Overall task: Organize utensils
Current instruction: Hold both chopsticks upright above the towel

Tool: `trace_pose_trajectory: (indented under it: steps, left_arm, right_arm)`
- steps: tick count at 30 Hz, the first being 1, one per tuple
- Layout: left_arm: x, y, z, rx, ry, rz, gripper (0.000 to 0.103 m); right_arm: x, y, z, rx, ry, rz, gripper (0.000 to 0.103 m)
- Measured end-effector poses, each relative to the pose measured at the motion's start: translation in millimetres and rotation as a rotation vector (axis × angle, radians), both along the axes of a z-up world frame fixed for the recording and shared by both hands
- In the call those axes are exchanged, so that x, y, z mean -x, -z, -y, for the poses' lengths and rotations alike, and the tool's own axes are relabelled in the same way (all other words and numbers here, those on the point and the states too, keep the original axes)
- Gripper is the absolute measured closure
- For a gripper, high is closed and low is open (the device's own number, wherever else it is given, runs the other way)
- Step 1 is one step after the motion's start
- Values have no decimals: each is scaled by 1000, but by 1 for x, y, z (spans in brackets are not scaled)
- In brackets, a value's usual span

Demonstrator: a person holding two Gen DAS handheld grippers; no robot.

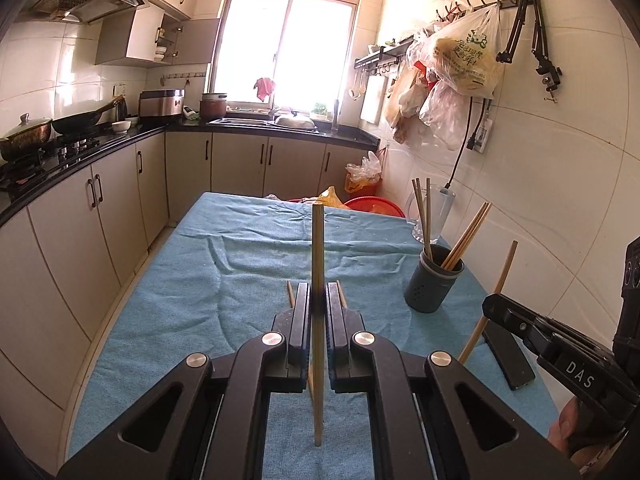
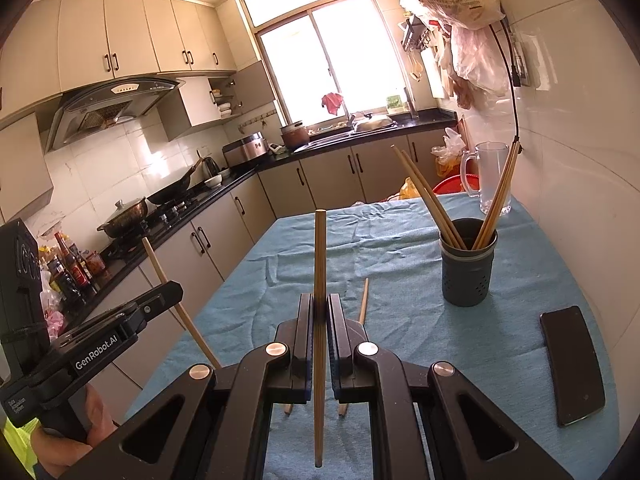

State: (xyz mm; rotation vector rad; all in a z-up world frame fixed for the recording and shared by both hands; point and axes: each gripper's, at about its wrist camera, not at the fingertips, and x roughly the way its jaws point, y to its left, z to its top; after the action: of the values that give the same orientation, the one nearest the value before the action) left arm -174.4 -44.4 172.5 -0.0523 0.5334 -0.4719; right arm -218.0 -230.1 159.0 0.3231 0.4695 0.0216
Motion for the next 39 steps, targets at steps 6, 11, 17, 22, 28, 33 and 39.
trace_pose_trajectory:
  steps: [6,11,17,22,28,33,39]
  left_arm:
    - [1,-2,-2,2,3,1,97]
    - [1,-2,-1,3,3,1,97]
    - [2,-2,-2,2,3,1,97]
    - [2,-5,-2,8,1,0,97]
    - [4,-8,-5,14,-9,3,97]
    - [4,-8,-6,13,-10,0,97]
    - [5,-7,-6,13,-12,1,97]
  right_arm:
    - [0,1,1,-3,0,0,96]
    - [0,0,1,-2,1,0,96]
    - [1,0,2,-11,-1,3,96]
    - [1,-1,3,-23,0,6,96]
    - [-1,-4,0,-29,-5,10,96]
    - [-1,-2,-1,-27,-11,8,96]
    - [-1,-3,-2,-22,-12,13,96]
